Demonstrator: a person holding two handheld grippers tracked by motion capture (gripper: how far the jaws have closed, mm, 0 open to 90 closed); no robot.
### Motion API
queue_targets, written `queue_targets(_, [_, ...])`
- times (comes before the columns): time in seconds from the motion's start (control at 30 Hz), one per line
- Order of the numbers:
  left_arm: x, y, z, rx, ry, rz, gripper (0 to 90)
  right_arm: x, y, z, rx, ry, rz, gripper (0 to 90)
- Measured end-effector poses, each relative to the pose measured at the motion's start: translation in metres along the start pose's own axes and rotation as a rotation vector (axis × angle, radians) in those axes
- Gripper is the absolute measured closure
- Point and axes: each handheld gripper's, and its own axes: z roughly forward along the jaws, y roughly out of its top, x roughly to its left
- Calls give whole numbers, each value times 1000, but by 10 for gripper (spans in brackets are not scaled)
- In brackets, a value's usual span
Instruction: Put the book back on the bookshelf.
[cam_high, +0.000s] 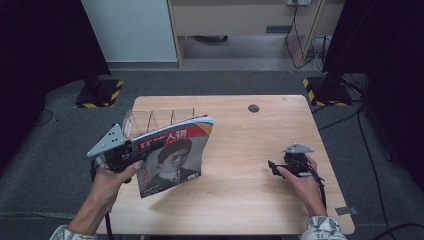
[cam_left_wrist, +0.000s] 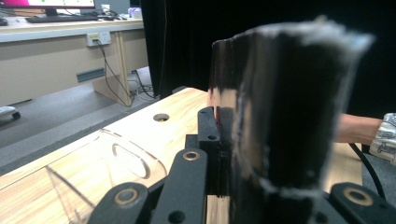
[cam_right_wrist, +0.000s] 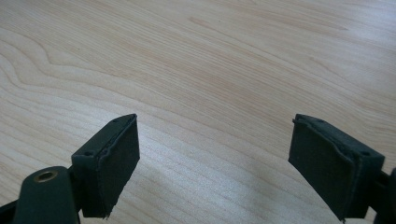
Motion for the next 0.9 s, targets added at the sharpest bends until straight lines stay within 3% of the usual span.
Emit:
queue_targets(0.13, [3, -1, -7, -5, 8, -3, 863, 0, -2, 3, 19, 15, 1, 163])
queue_targets(0.33, [3, -3, -15, -8, 21, -1, 863, -3, -6, 6, 51, 50, -4, 258])
queue_targets(0.9, [13, -11, -41, -22, 68, -13, 863, -6, -11, 10, 68, 55, -3, 235])
